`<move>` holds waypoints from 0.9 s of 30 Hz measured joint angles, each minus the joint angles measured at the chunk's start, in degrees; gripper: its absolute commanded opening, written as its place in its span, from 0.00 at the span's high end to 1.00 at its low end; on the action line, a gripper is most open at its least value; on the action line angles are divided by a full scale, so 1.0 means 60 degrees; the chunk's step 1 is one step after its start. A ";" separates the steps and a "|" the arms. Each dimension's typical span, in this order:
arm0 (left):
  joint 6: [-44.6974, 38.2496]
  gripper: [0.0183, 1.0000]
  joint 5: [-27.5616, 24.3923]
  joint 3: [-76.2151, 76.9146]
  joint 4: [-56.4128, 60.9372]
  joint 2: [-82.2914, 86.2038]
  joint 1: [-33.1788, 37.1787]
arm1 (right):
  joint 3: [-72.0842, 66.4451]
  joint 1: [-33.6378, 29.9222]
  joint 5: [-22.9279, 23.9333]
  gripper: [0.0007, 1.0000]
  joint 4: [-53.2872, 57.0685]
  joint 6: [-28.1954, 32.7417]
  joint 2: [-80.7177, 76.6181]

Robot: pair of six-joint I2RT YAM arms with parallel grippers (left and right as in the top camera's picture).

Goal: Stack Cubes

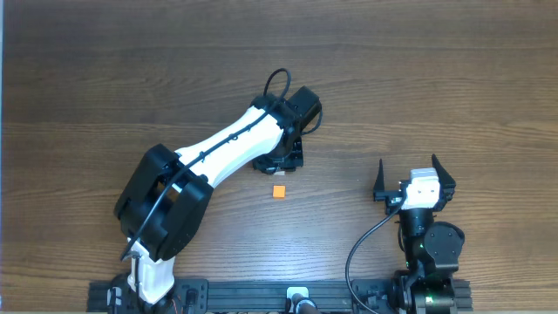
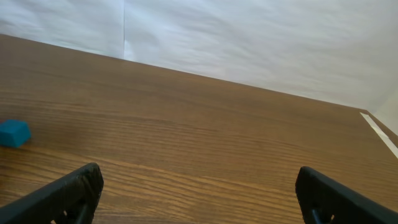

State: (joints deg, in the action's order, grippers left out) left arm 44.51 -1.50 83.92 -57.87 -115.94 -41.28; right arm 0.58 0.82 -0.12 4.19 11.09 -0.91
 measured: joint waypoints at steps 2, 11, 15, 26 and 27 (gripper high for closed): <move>0.0000 0.74 0.0004 0.0000 0.0000 0.0000 0.0000 | 0.0000 0.0000 0.0004 0.01 0.0000 0.0000 0.0000; -0.0033 0.69 0.0004 0.0000 0.0004 -0.0004 0.0000 | 0.0000 0.0000 0.0000 0.01 0.0000 -0.0004 0.0000; -0.0033 0.69 0.0004 0.0000 0.0000 -0.0004 0.0000 | 0.0000 0.0000 0.0004 0.01 0.0000 0.0000 0.0000; -0.0069 0.69 0.0000 0.0000 0.0018 -0.0004 0.0000 | 0.0000 0.0000 0.0004 0.01 0.0000 0.0000 0.0000; -0.0091 0.69 0.0000 0.0000 0.0047 -0.0004 0.0000 | 0.0000 0.0000 0.0000 0.01 0.0000 -0.0004 0.0000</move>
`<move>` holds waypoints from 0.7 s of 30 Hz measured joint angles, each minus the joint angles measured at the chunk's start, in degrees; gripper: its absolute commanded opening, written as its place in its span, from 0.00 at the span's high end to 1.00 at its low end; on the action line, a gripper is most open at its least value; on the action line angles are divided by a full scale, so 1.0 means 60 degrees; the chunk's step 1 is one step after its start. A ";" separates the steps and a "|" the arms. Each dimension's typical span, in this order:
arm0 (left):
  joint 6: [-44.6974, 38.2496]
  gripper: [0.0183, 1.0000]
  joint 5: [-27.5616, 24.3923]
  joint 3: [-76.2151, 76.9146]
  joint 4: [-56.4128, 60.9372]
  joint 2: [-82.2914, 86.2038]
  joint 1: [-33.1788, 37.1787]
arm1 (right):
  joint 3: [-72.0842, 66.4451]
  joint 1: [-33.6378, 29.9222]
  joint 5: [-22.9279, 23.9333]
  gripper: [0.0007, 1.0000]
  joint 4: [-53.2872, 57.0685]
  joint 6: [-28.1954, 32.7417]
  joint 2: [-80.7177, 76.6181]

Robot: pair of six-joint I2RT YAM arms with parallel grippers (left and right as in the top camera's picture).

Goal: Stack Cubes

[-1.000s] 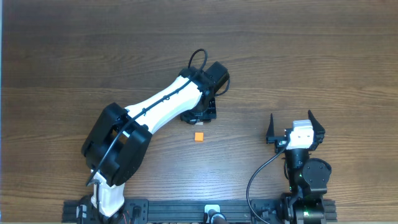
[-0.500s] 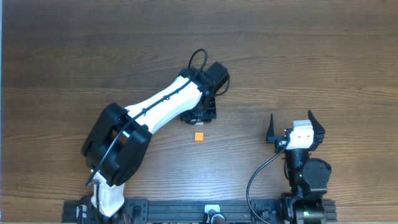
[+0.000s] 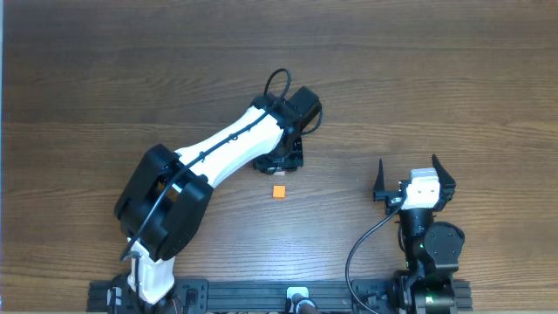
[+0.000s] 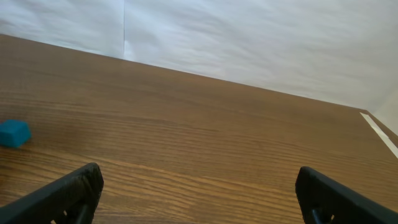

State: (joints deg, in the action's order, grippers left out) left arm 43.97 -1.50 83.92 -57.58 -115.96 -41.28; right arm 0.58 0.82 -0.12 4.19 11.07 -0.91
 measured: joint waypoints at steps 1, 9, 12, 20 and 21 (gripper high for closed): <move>-0.0018 0.69 0.0000 0.0000 0.0026 0.0000 0.0000 | 0.0000 0.0000 0.0000 0.01 0.0000 0.0007 0.0000; -0.0120 0.69 0.0000 0.0000 0.0029 0.0000 0.0000 | 0.0000 0.0000 0.0004 0.01 0.0000 0.0004 0.0000; -0.0120 0.69 0.0004 0.0000 0.0029 0.0000 0.0000 | 0.0000 0.0000 0.0000 0.01 0.0000 0.0000 0.0000; -0.0153 0.67 0.0000 0.0000 0.0029 0.0000 0.0000 | 0.0000 0.0000 0.0004 0.01 0.0000 0.0004 0.0000; -0.0157 0.65 0.0000 0.0000 0.0029 0.0000 0.0000 | 0.0000 0.0000 0.0004 0.01 0.0000 0.0000 0.0000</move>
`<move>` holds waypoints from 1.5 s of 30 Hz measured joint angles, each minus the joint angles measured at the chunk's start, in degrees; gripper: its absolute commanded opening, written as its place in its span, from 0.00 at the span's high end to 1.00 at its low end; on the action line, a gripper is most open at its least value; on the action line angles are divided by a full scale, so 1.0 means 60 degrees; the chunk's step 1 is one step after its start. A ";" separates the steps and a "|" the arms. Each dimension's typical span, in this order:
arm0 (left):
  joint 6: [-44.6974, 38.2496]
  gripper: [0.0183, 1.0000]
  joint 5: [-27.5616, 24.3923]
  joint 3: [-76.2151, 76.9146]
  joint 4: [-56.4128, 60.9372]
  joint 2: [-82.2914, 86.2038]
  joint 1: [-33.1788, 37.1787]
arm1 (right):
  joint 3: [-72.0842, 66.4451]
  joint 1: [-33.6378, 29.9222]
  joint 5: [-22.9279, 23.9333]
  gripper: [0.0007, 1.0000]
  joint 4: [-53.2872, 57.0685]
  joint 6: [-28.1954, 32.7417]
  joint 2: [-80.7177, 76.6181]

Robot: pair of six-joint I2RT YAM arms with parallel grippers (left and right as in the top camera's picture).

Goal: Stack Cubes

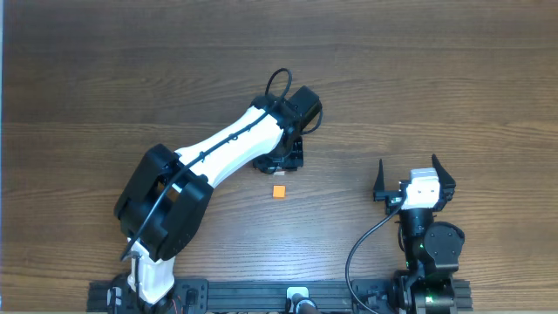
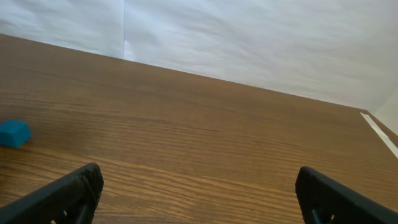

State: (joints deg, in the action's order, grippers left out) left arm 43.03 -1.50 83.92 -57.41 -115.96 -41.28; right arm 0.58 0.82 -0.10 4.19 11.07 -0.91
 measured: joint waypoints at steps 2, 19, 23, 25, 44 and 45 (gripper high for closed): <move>-0.0004 0.64 0.0000 0.0000 0.0000 0.0000 0.0000 | 0.0000 0.0000 0.0000 0.01 0.0000 0.0004 0.0000; 0.0011 0.42 -0.0036 -0.0004 -0.0004 0.0033 -0.0018 | 0.0000 0.0000 0.0000 0.01 0.0000 0.0000 0.0000; 0.0160 0.41 -0.0113 -0.0382 0.0033 0.0561 -0.0066 | 0.0000 0.0000 -0.0004 0.01 0.0000 0.0004 0.0000; 0.0262 0.39 -0.0262 -0.0856 0.0164 0.1082 -0.0106 | 0.0000 0.0000 -0.0004 0.01 0.0000 0.0000 0.0000; 0.1694 0.39 -0.0306 -0.3005 0.1235 0.2663 -0.1614 | 0.0000 0.0000 0.0000 0.01 0.0000 0.0000 0.0000; 0.1727 0.39 -0.0273 -0.3005 0.1231 0.2590 -0.1566 | 0.0000 0.0000 0.0000 0.01 0.0000 0.0000 0.0000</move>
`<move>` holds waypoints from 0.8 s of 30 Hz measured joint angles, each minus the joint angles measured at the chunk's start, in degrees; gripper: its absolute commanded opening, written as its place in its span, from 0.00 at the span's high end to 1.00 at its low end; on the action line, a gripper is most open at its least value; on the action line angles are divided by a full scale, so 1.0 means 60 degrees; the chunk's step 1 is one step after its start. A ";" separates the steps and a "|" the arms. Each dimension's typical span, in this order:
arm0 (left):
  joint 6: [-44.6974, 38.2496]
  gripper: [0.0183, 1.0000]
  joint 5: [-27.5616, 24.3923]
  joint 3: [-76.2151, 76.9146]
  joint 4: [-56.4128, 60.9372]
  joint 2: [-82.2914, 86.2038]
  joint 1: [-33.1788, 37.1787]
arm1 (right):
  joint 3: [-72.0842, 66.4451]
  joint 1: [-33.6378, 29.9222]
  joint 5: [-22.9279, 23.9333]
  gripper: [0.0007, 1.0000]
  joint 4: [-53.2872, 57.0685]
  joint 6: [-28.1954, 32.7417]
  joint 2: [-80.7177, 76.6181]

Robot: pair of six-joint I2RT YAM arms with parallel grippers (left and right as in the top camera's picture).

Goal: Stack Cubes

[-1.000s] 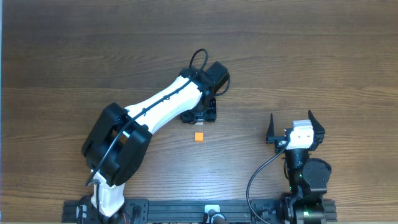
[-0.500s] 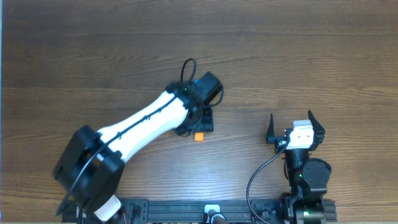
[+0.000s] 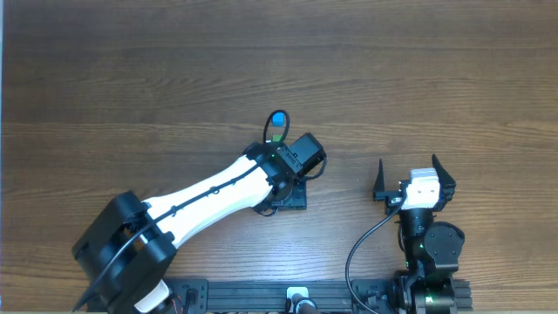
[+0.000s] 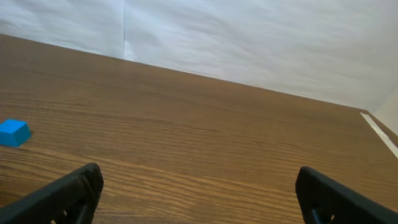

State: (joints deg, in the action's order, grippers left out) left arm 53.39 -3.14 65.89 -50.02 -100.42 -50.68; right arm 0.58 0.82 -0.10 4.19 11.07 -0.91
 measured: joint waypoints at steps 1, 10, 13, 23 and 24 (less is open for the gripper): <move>0.0011 0.39 0.0018 0.0000 0.0004 -0.0051 0.0033 | 0.0000 0.0000 0.0000 0.01 0.0000 0.0000 0.0000; 0.0047 0.40 0.0142 0.0000 0.0277 -0.0605 0.0164 | 0.0000 0.0000 0.0000 0.01 0.0000 0.0000 0.0000; 0.0047 0.40 0.0208 0.0000 0.0350 -0.0685 0.0178 | 0.0000 0.0000 0.0000 0.01 0.0000 -0.0004 0.0000; 0.0073 0.40 0.0353 0.0000 0.0499 -0.0750 0.0226 | 0.0000 0.0000 0.0000 0.01 0.0000 0.0000 0.0000; 0.0073 0.40 0.0353 0.0000 0.0499 -0.0776 0.0226 | 0.0000 0.0000 -0.0004 0.01 0.0000 0.0000 0.0000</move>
State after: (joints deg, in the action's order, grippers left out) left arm 53.82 -1.02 65.89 -47.03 -105.08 -49.32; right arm 0.58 0.82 -0.12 4.19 11.07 -0.91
